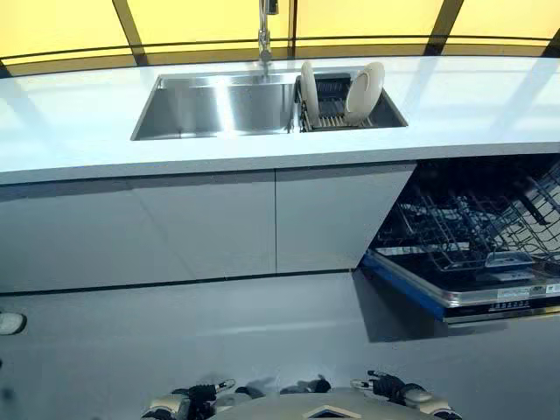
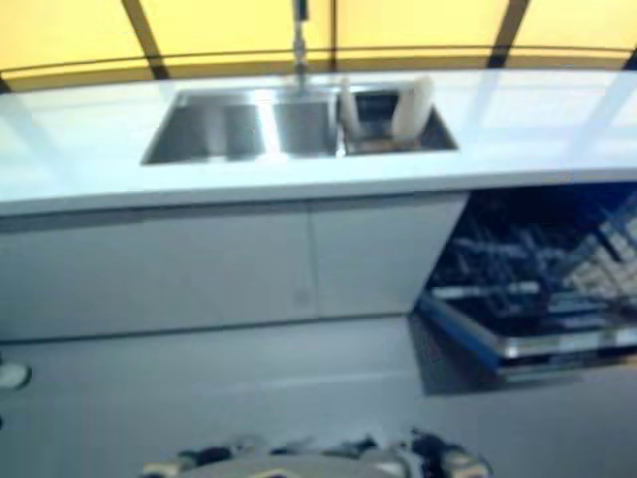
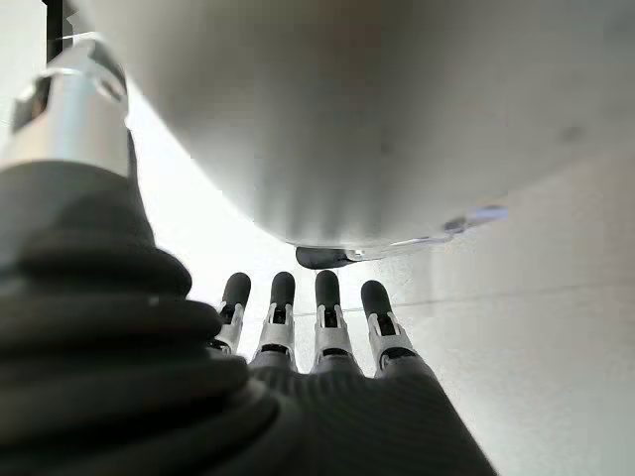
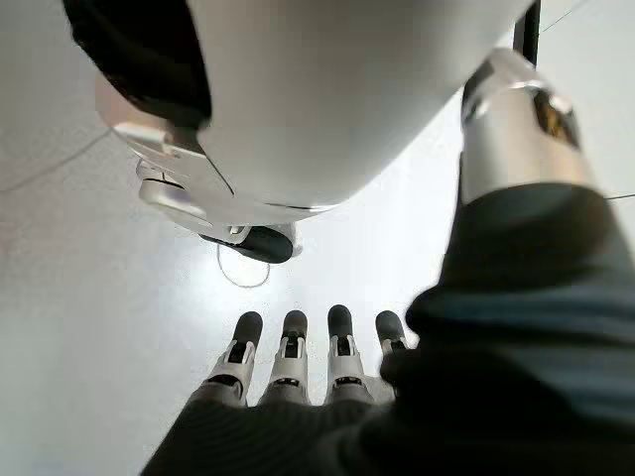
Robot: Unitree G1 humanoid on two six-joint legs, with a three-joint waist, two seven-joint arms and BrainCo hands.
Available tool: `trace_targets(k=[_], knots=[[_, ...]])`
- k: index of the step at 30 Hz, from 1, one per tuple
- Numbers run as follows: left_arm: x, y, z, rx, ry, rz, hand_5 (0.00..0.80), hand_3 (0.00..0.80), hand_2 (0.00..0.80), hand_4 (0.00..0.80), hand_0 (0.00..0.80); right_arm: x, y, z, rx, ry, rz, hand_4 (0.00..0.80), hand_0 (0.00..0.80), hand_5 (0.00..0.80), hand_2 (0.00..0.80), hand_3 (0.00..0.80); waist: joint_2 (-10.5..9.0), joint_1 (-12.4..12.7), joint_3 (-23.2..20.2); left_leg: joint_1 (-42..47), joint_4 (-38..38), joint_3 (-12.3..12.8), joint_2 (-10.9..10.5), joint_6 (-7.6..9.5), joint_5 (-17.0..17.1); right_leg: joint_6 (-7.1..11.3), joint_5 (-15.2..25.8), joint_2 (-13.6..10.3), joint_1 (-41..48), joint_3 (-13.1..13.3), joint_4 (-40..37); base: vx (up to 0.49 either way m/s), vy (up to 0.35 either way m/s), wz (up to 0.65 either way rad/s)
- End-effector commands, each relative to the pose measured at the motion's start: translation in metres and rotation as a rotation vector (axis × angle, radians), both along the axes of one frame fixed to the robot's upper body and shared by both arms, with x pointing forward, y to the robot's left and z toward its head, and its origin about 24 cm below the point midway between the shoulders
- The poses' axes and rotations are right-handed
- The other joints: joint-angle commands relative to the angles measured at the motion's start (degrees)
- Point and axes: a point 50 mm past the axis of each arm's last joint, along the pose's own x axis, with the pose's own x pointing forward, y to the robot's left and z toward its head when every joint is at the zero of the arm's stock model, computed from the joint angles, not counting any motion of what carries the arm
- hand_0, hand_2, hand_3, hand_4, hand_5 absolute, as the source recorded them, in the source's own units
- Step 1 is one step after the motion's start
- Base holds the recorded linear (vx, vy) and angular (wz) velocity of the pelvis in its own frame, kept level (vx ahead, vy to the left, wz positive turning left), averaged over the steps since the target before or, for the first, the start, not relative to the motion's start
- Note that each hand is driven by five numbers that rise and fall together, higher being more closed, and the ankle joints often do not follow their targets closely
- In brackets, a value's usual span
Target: Take plates into dishwasher
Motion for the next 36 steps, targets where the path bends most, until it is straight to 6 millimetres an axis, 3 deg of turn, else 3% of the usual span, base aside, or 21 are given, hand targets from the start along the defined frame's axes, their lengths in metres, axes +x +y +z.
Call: trace_targets(k=[1,30,32,33,36], knots=[[0.023,0.001,0.003,0.017,-0.061,0.036,0.0,0.0,0.0,0.0,0.0,0.018,0.004,0.003,0.016,-0.025,0.047,0.0,0.0,0.0,0.0,0.0,-1.72,0.5,2.2,0.8,1.3,2.2,-2.5,2.66,-2.2,1.44,-2.7,-0.8,0.4,-1.6,3.6,0.0,0.0,0.0],[0.025,0.006,0.006,0.041,-0.054,0.024,0.0,0.0,0.0,0.0,0.0,0.029,0.01,0.007,0.049,-0.05,0.106,0.0,0.0,0.0,0.0,0.0,-2.75,0.1,2.8,0.4,1.2,2.7,-2.4,2.92,-2.4,1.26,-2.9,-0.2,-0.4,-0.8,4.2,0.006,-0.002,0.0],[0.026,0.006,0.006,0.045,-0.051,0.016,0.0,0.0,0.0,0.0,0.0,0.038,0.015,0.01,0.107,-0.108,0.085,0.0,0.0,0.0,0.0,0.0,-2.77,0.2,2.9,0.6,1.3,2.7,-2.3,2.82,-2.3,1.19,-2.8,-0.1,-0.3,-0.8,4.2,0.016,-0.02,0.0],[0.026,0.007,0.007,0.052,-0.048,0.005,0.0,0.0,0.0,0.0,0.0,0.057,0.021,0.02,0.173,-0.195,0.086,0.0,0.0,0.0,0.0,0.0,-2.82,0.1,3.1,0.7,1.5,2.5,-2.3,2.72,-2.3,1.12,-2.8,0.0,-0.1,-0.8,4.2,0.031,-0.046,0.0],[0.028,0.01,0.01,0.058,-0.049,-0.003,0.0,0.0,0.0,0.0,0.0,0.088,0.034,0.044,0.258,-0.35,0.132,0.0,0.0,0.0,0.0,0.0,-2.96,-0.2,3.3,0.4,1.7,2.4,-2.3,2.62,-2.2,1.06,-2.9,0.0,-0.3,-0.6,4.5,0.005,-0.029,0.0]])
